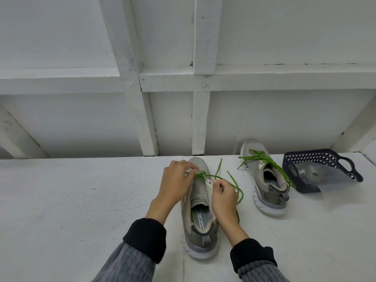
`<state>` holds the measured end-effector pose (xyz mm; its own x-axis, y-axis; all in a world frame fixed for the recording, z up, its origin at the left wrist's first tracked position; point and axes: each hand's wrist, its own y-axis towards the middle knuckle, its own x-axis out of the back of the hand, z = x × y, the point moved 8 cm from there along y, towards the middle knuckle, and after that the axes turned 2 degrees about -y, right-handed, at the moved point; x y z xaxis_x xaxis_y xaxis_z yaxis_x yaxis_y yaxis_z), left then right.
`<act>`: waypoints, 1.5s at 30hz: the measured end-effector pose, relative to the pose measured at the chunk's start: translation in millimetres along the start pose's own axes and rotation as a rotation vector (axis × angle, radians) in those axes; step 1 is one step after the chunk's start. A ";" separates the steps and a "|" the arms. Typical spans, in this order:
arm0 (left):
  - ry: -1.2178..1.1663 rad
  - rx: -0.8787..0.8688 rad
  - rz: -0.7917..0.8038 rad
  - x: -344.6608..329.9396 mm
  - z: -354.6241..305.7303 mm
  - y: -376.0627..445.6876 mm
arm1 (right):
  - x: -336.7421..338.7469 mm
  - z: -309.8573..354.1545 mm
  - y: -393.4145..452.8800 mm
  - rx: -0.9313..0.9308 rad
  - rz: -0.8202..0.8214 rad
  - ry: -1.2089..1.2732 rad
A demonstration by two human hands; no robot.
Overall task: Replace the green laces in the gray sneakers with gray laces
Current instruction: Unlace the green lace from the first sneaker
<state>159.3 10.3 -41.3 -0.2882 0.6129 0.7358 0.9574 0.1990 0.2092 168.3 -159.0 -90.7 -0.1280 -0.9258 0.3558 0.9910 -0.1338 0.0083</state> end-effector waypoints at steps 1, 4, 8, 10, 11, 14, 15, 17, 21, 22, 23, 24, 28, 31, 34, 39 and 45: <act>0.109 0.010 0.098 -9.8 -0.9 3.9 | 0.3 0.3 -0.2 0.003 -0.004 0.006; 0.179 0.142 0.210 -23.1 9.6 8.6 | 1.2 2.3 -0.7 0.011 -0.012 0.016; 0.129 0.219 0.206 -22.3 13.9 9.7 | 1.6 2.0 -1.7 0.016 -0.014 0.018; 0.088 0.246 0.261 -25.7 16.5 9.6 | 0.9 1.5 -2.1 0.014 -0.014 0.025; 0.061 0.236 0.286 -27.7 16.7 10.5 | 0.6 1.3 -2.1 0.015 -0.014 0.028; -0.207 0.184 0.287 -32.7 11.3 9.5 | -0.3 0.2 -1.9 0.014 -0.011 0.031; -0.378 0.198 0.252 -32.4 9.0 6.2 | -0.3 -0.2 -1.7 0.017 -0.013 0.034; -0.727 0.247 0.154 -30.3 6.6 -0.8 | -0.1 0.0 -1.5 0.015 -0.016 0.045; -1.094 0.341 -0.070 -13.7 11.2 -6.9 | 1.4 5.4 -3.8 0.031 -0.013 0.063; -1.073 0.356 -0.102 -7.5 14.6 -6.9 | 2.0 6.1 -4.2 0.033 -0.014 0.063; -0.978 0.353 -0.124 0.8 16.8 -6.9 | 2.8 6.9 -4.7 0.035 -0.016 0.062; -0.823 0.329 -0.132 8.5 20.0 -6.1 | 3.4 7.5 -5.1 0.037 -0.018 0.060; -0.254 0.215 -0.010 16.0 19.6 -2.2 | 3.7 8.9 -6.8 0.029 -0.016 0.063; -0.029 0.279 0.163 -1.1 19.7 -2.8 | 3.8 8.6 -6.6 0.036 -0.022 0.055; -0.122 0.335 0.267 -21.3 28.4 -1.2 | 3.8 5.9 -6.1 0.032 -0.023 0.047; -0.460 0.320 0.233 -23.1 25.8 -0.6 | 3.5 6.9 -5.9 0.042 -0.018 0.043; -0.965 0.260 0.070 -14.3 20.6 -17.6 | 0.8 2.6 -4.8 0.012 -0.012 0.064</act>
<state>146.2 13.8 -68.7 -0.2331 0.9650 -0.1204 0.9723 0.2290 -0.0470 163.6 -158.2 -88.1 -0.1422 -0.9450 0.2946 0.9896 -0.1416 0.0234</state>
